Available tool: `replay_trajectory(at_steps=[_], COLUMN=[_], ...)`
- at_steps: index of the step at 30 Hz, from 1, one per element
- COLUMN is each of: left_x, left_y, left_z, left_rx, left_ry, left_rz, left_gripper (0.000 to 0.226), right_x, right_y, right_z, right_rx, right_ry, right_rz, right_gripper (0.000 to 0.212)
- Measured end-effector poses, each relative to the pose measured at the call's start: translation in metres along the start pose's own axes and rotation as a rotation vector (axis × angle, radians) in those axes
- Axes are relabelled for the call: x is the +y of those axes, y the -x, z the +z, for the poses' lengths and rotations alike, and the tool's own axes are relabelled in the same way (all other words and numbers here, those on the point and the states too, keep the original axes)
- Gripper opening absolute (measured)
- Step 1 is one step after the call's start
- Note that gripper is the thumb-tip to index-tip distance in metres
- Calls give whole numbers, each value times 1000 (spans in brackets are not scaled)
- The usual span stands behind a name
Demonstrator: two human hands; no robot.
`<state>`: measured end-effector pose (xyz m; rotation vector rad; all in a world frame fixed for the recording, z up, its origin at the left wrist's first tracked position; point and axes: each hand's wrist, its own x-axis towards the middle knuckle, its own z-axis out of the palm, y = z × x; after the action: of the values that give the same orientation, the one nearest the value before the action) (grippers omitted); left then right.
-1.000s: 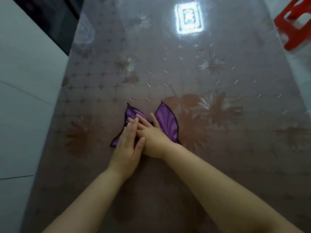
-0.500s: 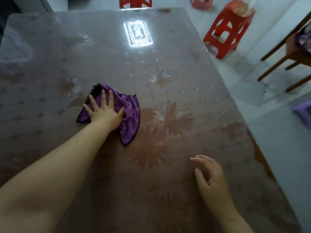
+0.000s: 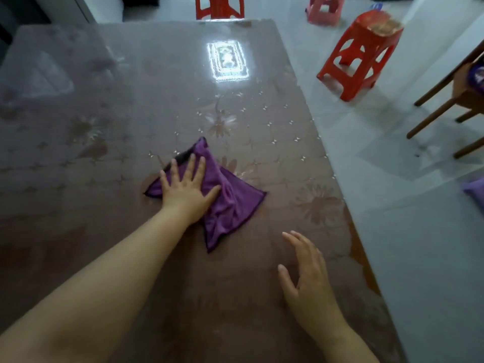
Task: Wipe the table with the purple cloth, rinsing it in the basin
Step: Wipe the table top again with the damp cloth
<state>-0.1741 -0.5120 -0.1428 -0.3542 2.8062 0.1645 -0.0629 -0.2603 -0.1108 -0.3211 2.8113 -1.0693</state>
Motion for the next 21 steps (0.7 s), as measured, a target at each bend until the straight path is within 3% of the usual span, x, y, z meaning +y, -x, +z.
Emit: replay_trajectory(at_steps=[2,4,6,12,17,21], left_x=[-3,25,69,197,173,173], left_y=[-18,-14,7,145,181,148], left_z=[-12,-8,6,60,76,60], left_rx=[-27,-40,-9,-31,-3,17], left_ry=[55,66,47,-27,-127,-94], left_rz=[-205,-271,-172,417,427,211], left_gripper=[75,72,70,75,77,82], right_x=[17,45,69,112,122,125], right_y=[4,11,16,12,12,29], right_z=[-13,-36,-57,-99,-119,-128], right_rx=[-23,-80,-92,-89,-75,13], right_ry=[27,65,76,-3,-19,-54], right_rz=[-40,-99,-130,-186,-199,-178], right_gripper=[51,52,52,52,49,49])
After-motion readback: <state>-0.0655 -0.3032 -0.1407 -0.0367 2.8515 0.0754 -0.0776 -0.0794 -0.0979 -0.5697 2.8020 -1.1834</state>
